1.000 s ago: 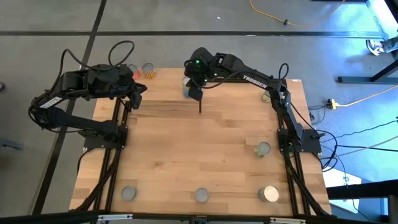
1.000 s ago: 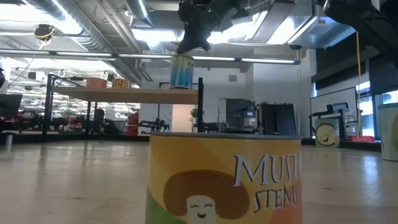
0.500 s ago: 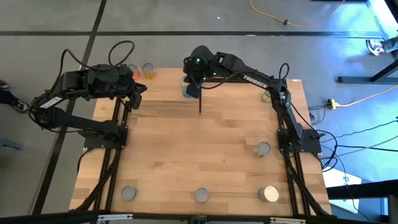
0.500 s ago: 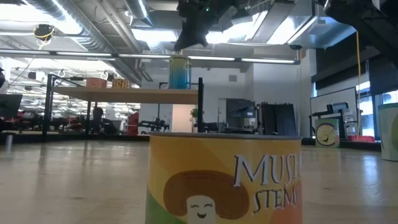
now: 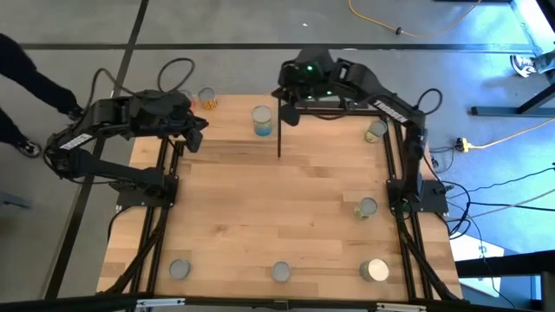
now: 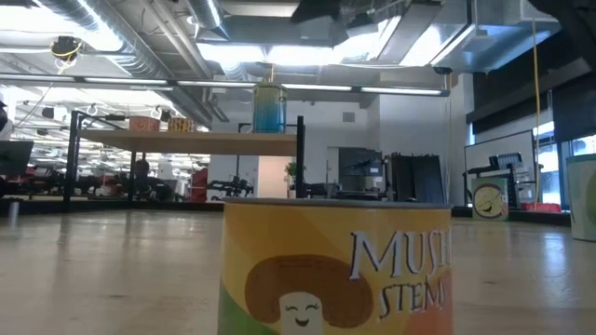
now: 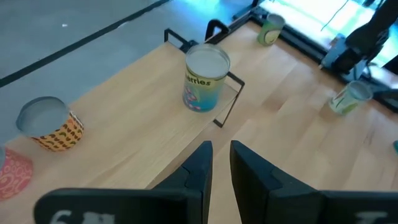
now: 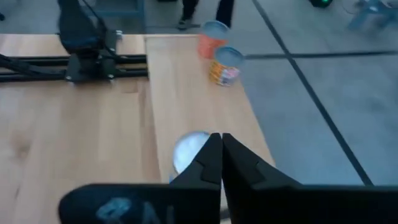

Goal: Pick and place cans onto a shelf
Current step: Put the top canned cherries on the shelf

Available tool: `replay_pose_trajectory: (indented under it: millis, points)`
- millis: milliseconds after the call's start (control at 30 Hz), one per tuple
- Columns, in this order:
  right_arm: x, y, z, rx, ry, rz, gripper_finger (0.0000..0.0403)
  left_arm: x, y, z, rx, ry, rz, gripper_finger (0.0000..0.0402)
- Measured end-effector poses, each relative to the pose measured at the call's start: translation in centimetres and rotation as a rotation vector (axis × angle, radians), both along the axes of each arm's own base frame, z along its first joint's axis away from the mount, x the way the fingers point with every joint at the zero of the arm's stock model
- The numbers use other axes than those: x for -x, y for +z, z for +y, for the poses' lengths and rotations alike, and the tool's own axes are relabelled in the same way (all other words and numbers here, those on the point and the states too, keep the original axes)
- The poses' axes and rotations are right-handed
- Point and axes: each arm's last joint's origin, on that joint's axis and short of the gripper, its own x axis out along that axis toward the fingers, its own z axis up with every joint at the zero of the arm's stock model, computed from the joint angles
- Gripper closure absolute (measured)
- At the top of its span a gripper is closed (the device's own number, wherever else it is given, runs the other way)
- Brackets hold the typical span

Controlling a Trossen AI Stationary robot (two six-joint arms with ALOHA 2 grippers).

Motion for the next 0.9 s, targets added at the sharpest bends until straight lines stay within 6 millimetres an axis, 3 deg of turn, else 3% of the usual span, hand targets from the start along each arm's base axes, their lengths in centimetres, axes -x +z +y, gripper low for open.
replay_pose_trajectory:
  millis: [233,367,500,900]
  points:
    - [3.0,2.0,0.7,0.034,-0.133,0.017,0.0401,-4.3,-1.9,0.9,0.039,-0.011,0.129,0.0367]
    - [4.3,3.1,1.2,0.047,-0.141,-0.005,0.0401,-6.8,-3.4,1.3,0.077,-0.034,0.203,0.0397]
    - [6.0,4.6,1.8,0.062,-0.140,-0.044,0.0401,-9.0,-4.8,1.8,0.098,-0.038,0.260,0.0399]
    - [10.6,7.2,3.2,0.174,-0.214,-0.041,0.0400,-16.5,-8.7,3.8,0.087,-0.022,0.219,0.0401]
